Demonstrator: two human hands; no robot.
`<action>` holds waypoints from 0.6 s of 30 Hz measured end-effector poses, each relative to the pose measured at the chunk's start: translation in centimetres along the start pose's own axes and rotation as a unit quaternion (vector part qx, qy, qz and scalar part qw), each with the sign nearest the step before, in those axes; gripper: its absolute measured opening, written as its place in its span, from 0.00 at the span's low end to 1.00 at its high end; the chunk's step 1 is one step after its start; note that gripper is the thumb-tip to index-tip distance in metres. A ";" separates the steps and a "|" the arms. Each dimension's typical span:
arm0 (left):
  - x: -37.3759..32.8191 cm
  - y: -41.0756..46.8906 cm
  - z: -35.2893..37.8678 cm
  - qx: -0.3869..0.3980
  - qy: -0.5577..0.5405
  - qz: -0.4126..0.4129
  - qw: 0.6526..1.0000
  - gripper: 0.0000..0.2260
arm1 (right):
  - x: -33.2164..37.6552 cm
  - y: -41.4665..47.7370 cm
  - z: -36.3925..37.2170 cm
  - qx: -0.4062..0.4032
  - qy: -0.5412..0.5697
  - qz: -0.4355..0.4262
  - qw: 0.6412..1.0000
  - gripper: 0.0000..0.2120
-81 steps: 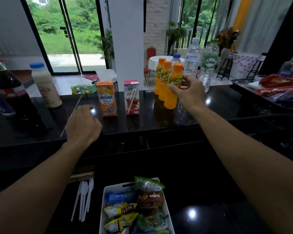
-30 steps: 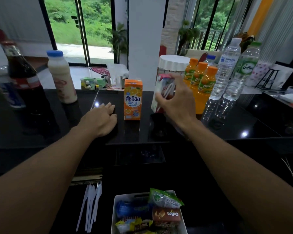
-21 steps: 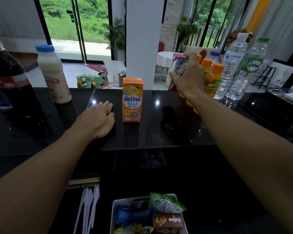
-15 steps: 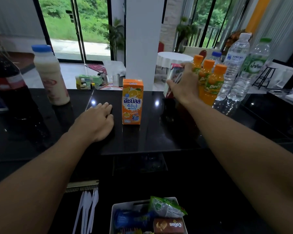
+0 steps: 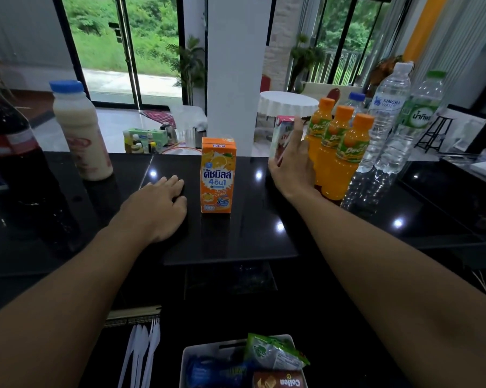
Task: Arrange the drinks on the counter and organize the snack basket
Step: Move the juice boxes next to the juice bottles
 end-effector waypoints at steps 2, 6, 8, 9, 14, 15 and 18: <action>-0.1 -0.1 0.0 0.000 -0.002 -0.004 1.000 0.23 | -0.1 0.1 0.2 0.004 -0.016 0.002 1.000 0.48; -0.1 -0.2 0.0 -0.001 -0.001 -0.004 1.000 0.23 | -0.3 0.4 0.4 0.015 -0.036 0.006 0.999 0.48; -0.2 -0.1 -0.1 -0.002 -0.002 -0.003 1.000 0.23 | -0.3 0.5 0.5 0.020 -0.037 0.008 0.999 0.49; -0.2 -0.1 0.0 -0.002 -0.001 -0.004 1.000 0.23 | -0.3 0.5 0.5 0.023 -0.039 0.008 0.999 0.49; 0.1 0.1 0.2 0.006 0.000 -0.004 1.000 0.24 | -0.3 0.0 0.0 0.045 -0.005 0.003 0.999 0.52; 0.1 0.1 0.2 0.010 0.000 -0.005 1.000 0.24 | -0.2 -0.4 -0.2 0.056 0.007 0.004 0.998 0.53; -0.1 -0.1 0.1 0.006 -0.006 -0.013 1.000 0.24 | 0.1 -2.1 -0.9 0.059 0.013 0.016 0.998 0.48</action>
Point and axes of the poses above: each hand's wrist, its own y-axis towards the middle knuckle, its own z-axis out of the palm, x = y × z, the point moved 2 cm from there along y, towards the middle knuckle, and after that the axes turned 3 degrees about -z, right-handed, at the moved point
